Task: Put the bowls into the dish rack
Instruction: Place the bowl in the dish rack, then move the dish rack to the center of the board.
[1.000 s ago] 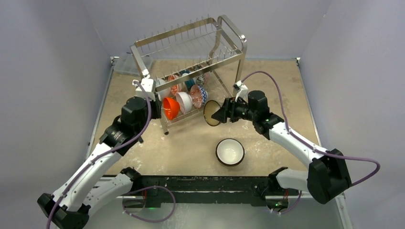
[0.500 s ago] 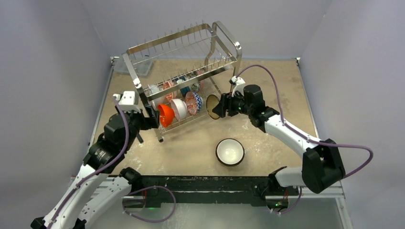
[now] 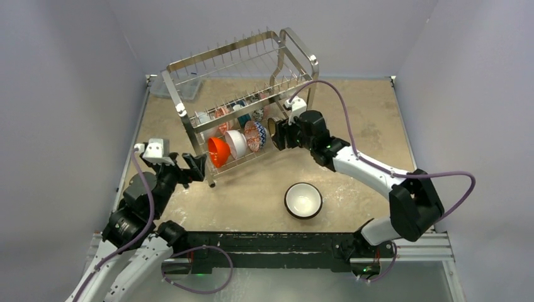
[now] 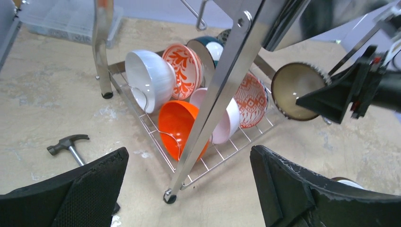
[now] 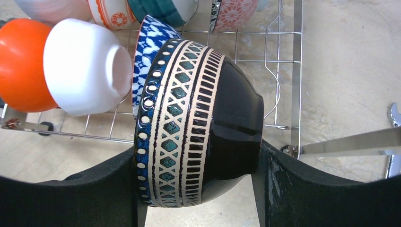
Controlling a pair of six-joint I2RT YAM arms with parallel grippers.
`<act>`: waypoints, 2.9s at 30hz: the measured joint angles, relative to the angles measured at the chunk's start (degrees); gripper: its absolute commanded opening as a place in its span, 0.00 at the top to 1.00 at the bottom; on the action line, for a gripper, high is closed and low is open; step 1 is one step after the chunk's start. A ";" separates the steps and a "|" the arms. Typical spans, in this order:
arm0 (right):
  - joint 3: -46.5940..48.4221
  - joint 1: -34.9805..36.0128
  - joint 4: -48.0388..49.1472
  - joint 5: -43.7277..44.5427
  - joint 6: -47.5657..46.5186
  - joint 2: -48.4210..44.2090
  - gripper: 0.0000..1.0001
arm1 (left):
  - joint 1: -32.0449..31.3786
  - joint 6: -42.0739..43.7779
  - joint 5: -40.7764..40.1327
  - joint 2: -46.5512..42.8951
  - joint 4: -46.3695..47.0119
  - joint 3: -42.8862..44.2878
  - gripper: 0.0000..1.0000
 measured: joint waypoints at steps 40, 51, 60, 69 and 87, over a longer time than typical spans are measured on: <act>6.43 4.15 6.69 16.50 -6.56 16.72 0.12 | 0.00 -0.20 -2.62 -1.57 0.22 -0.57 0.02; 6.43 4.52 3.65 17.05 -5.88 13.07 0.01 | 0.00 -0.20 -2.62 -0.72 0.22 -0.57 0.02; 4.96 4.92 -0.09 16.22 -3.56 7.50 0.01 | 0.00 -0.20 -2.54 -0.11 0.22 -0.57 0.05; -2.43 3.39 -2.51 10.29 -0.72 1.29 0.05 | 0.00 0.04 3.08 1.95 1.55 -0.59 0.25; -12.55 -9.60 -4.55 -3.21 4.59 -10.86 0.14 | -0.50 1.55 0.44 23.47 11.37 3.74 1.00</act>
